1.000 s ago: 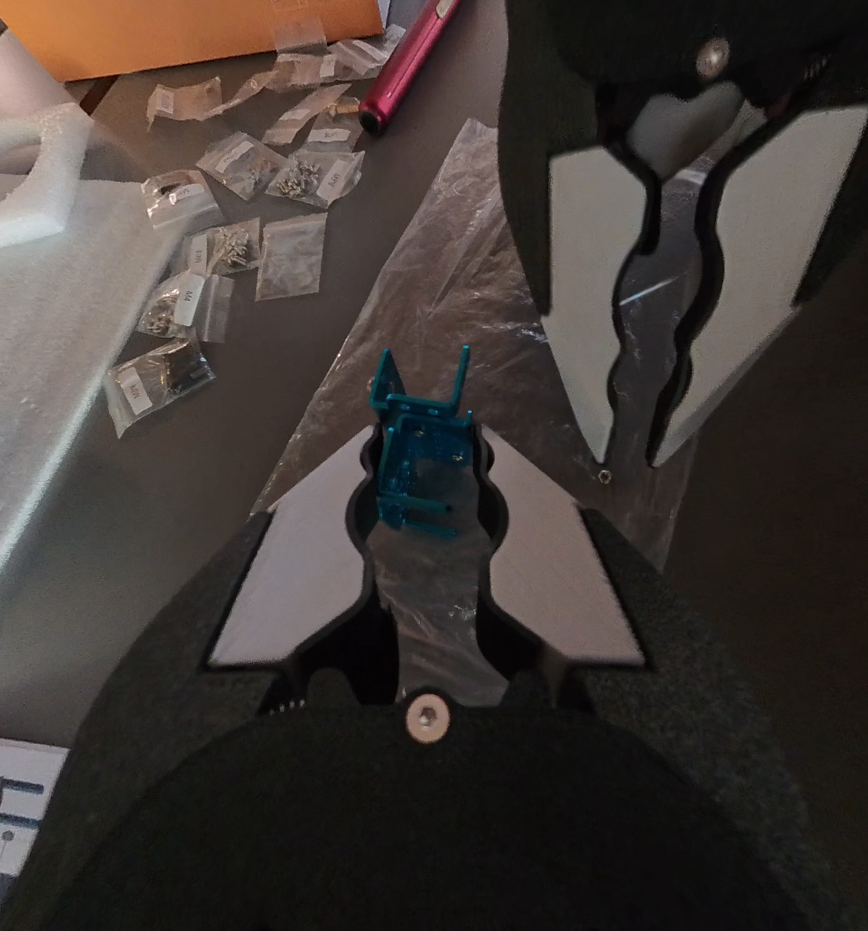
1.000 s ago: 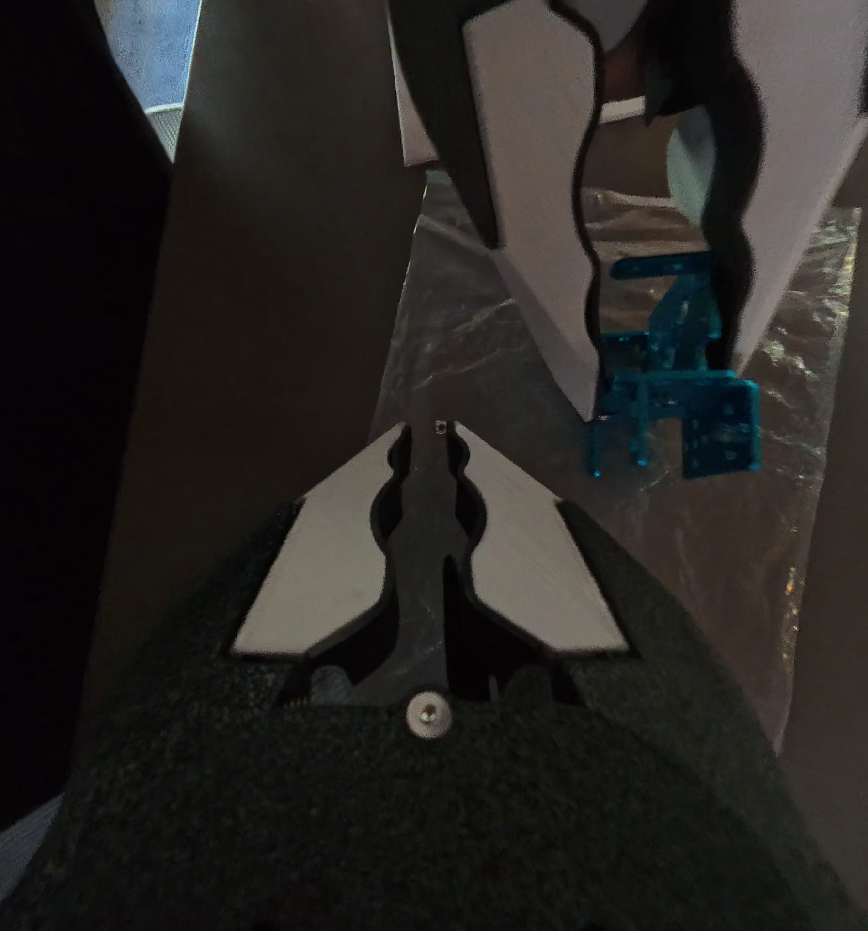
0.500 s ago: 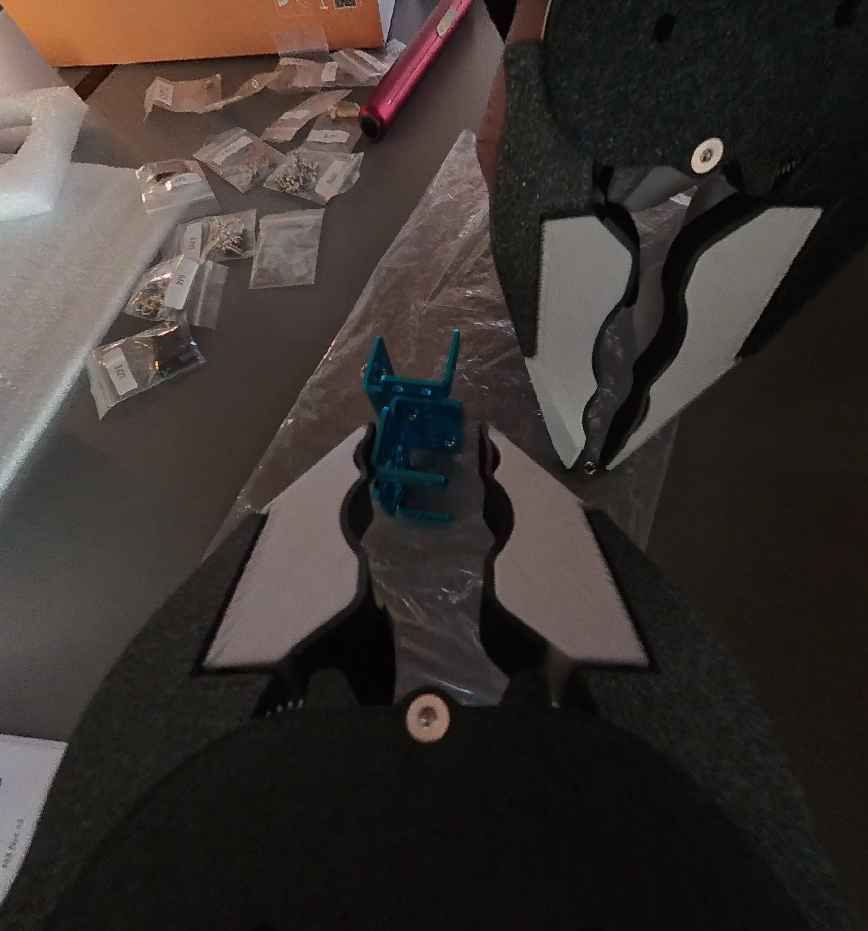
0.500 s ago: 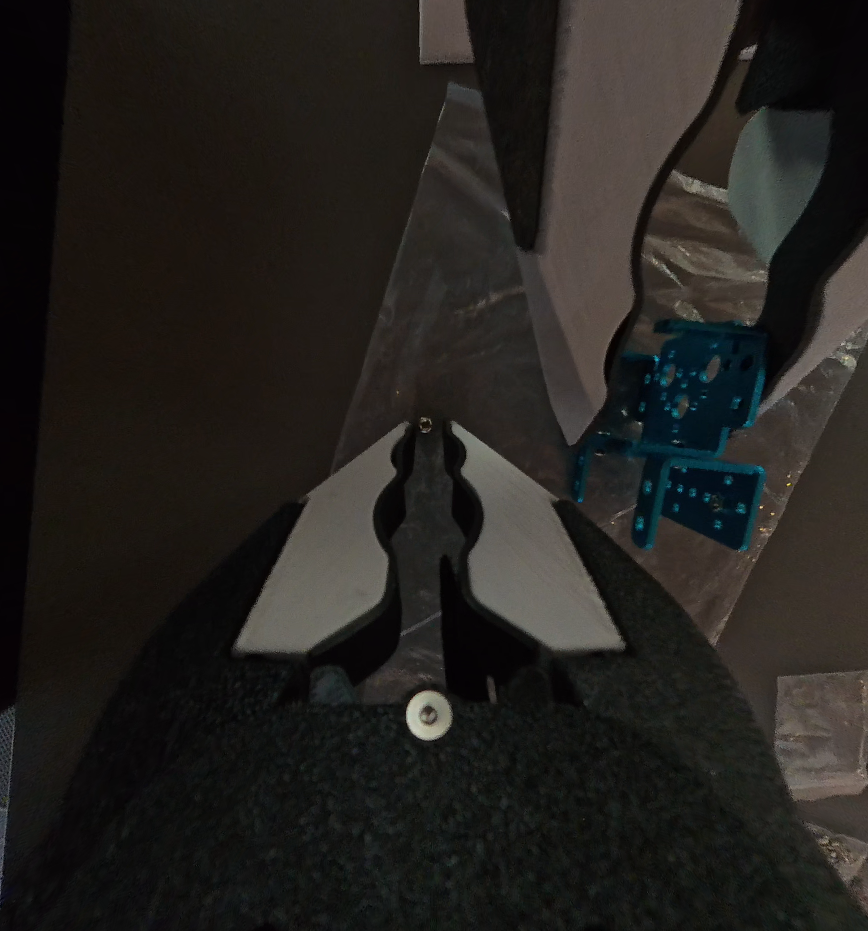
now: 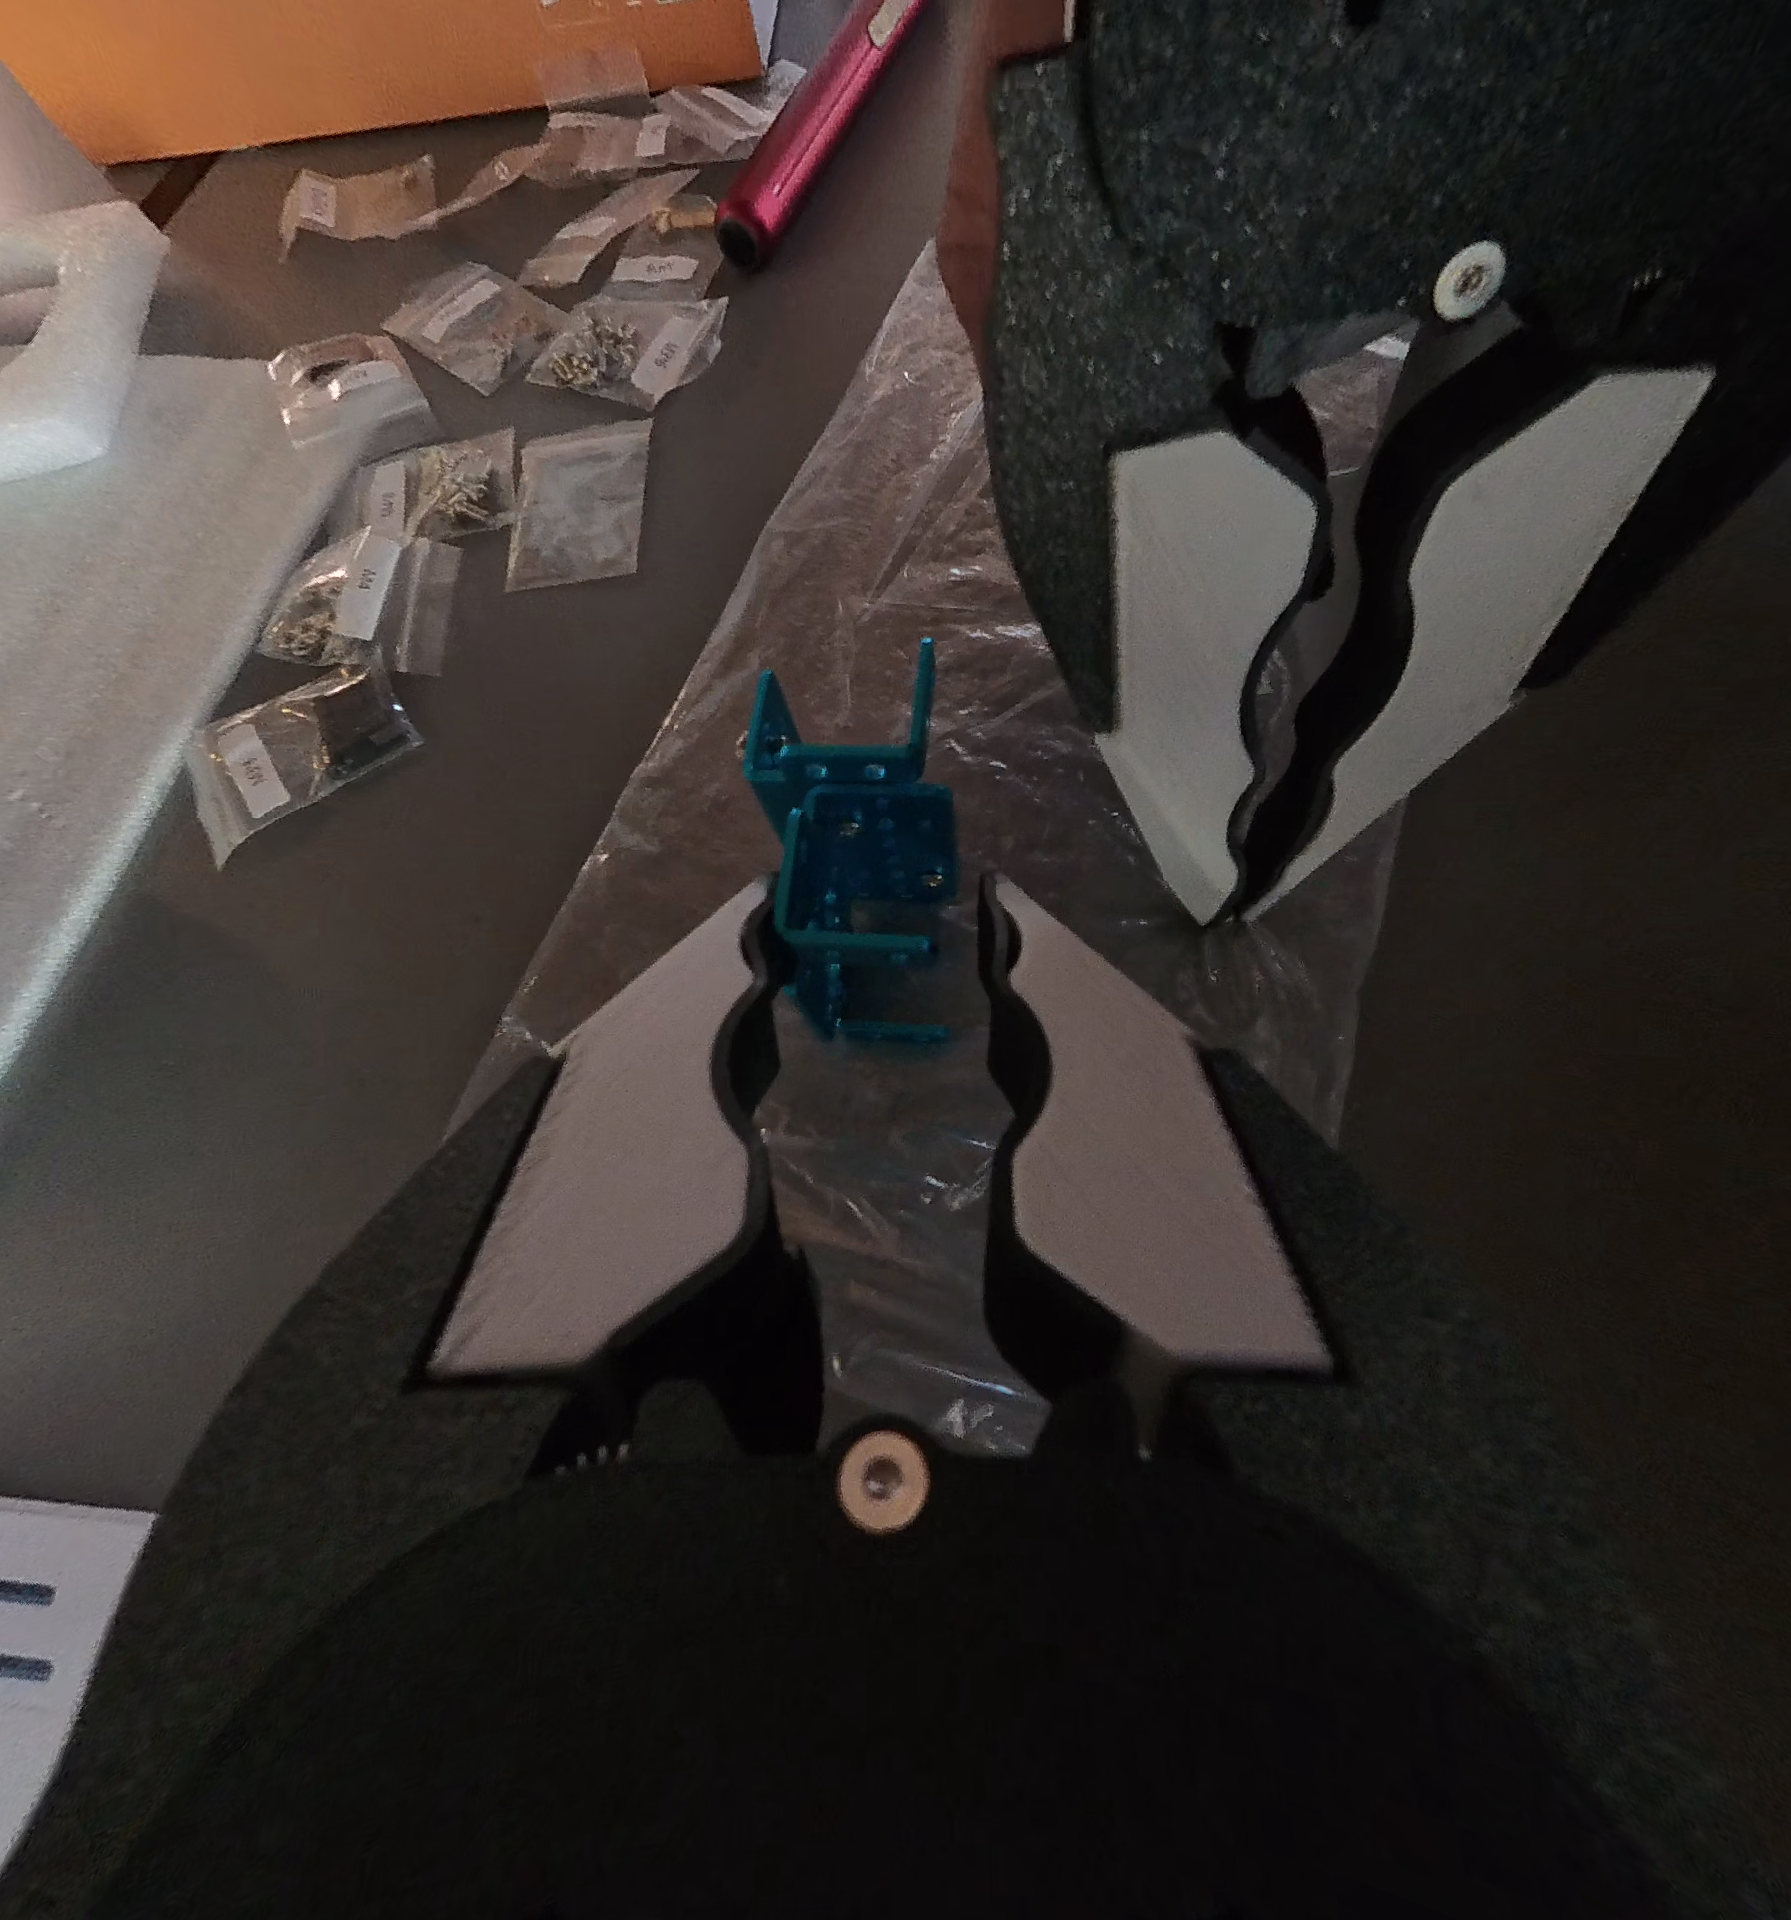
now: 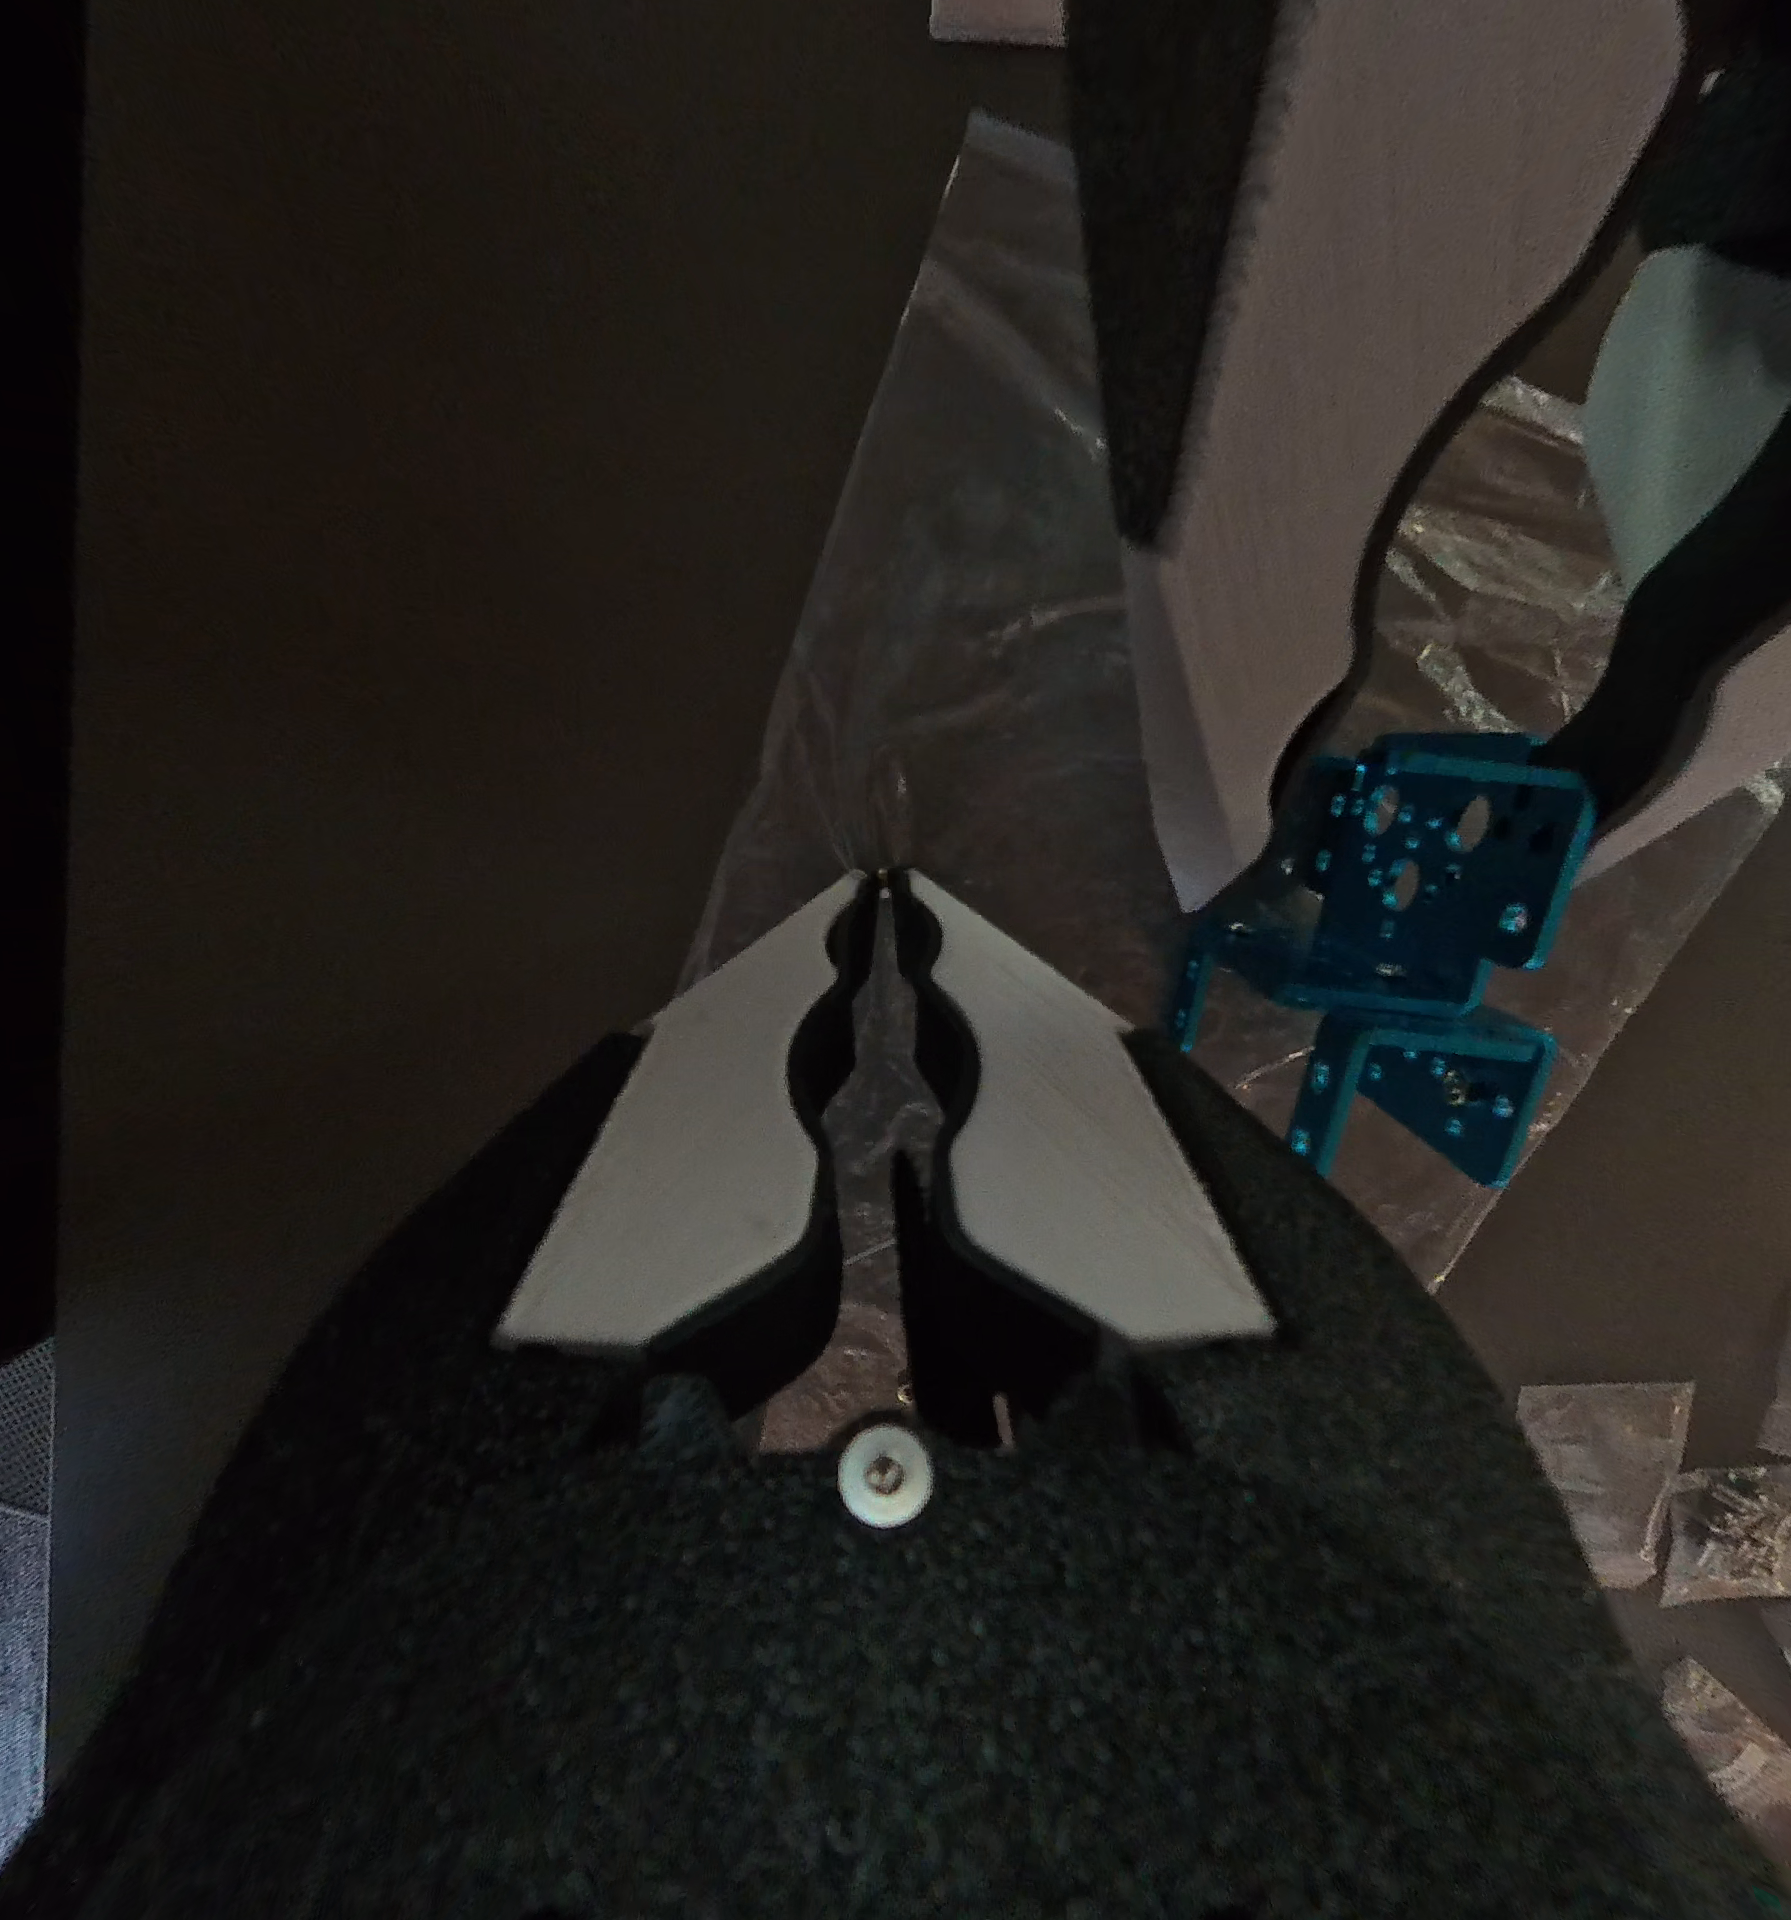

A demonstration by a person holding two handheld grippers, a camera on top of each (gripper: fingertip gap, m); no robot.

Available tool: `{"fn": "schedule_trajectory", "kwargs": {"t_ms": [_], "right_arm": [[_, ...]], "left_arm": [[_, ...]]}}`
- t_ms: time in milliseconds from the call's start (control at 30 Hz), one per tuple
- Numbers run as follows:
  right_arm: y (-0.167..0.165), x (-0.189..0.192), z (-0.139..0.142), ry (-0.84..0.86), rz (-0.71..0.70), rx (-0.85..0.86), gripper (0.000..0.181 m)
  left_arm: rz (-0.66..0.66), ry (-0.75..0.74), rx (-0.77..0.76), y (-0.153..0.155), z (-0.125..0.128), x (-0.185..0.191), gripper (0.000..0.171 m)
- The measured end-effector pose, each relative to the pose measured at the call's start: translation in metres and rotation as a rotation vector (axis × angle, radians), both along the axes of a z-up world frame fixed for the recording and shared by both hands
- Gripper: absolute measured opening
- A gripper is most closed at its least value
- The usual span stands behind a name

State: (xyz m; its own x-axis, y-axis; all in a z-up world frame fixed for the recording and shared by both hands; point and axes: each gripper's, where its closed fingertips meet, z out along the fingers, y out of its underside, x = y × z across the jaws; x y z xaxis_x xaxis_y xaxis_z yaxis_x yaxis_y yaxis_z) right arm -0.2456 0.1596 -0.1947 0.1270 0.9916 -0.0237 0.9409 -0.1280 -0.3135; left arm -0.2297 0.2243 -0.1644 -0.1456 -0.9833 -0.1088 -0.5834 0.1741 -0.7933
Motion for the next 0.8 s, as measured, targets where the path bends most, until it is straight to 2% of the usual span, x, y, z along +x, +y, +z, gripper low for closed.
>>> {"fn": "schedule_trajectory", "kwargs": {"t_ms": [267, 467, 600, 800], "right_arm": [[0.005, 0.011, 0.012, 0.116, -0.079, -0.001, 0.002], [0.036, 0.042, 0.042, 0.374, -0.323, -0.019, 0.002], [0.066, 0.059, 0.053, 0.576, -0.5, 0.053, 0.002], [0.069, 0.059, 0.045, 0.717, -0.627, -0.011, 0.002]], "left_arm": [[-0.019, -0.002, 0.044, -0.001, -0.001, -0.002, 0.033], [-0.018, -0.003, 0.062, 0.001, -0.001, -0.002, 0.029], [-0.014, -0.014, 0.041, 0.002, 0.0, -0.001, 0.027], [-0.007, -0.049, 0.023, 0.002, 0.001, 0.001, 0.026]]}}
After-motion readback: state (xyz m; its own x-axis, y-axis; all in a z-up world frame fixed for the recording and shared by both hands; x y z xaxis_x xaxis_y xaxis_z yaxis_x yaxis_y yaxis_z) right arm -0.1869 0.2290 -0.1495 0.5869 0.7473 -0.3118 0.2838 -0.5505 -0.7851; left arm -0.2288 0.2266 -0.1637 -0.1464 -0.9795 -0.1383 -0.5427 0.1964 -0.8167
